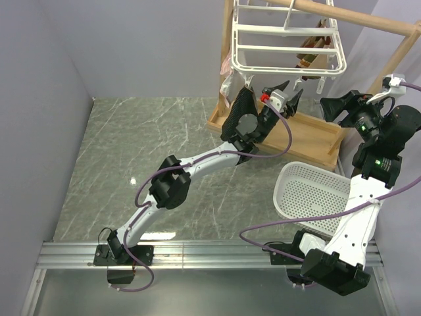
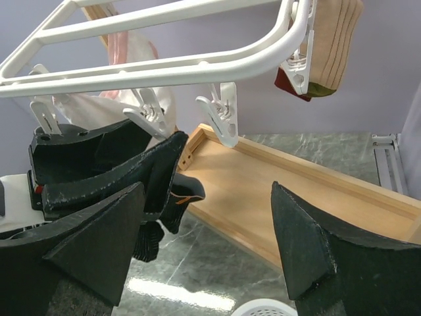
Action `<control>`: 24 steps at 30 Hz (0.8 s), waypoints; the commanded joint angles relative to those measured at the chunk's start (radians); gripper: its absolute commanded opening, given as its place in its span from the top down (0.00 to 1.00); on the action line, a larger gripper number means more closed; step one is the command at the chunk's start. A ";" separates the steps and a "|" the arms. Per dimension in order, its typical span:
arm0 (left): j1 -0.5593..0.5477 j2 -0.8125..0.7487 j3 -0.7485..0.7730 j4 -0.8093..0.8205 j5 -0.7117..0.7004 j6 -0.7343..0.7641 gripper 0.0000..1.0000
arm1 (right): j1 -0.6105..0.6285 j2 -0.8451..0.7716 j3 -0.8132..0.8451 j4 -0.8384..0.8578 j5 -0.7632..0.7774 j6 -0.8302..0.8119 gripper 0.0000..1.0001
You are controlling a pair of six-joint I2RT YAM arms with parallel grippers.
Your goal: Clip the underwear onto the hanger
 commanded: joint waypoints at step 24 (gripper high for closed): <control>-0.002 -0.189 -0.175 0.096 0.104 -0.014 1.00 | 0.267 -0.092 -0.278 0.515 0.061 0.123 0.31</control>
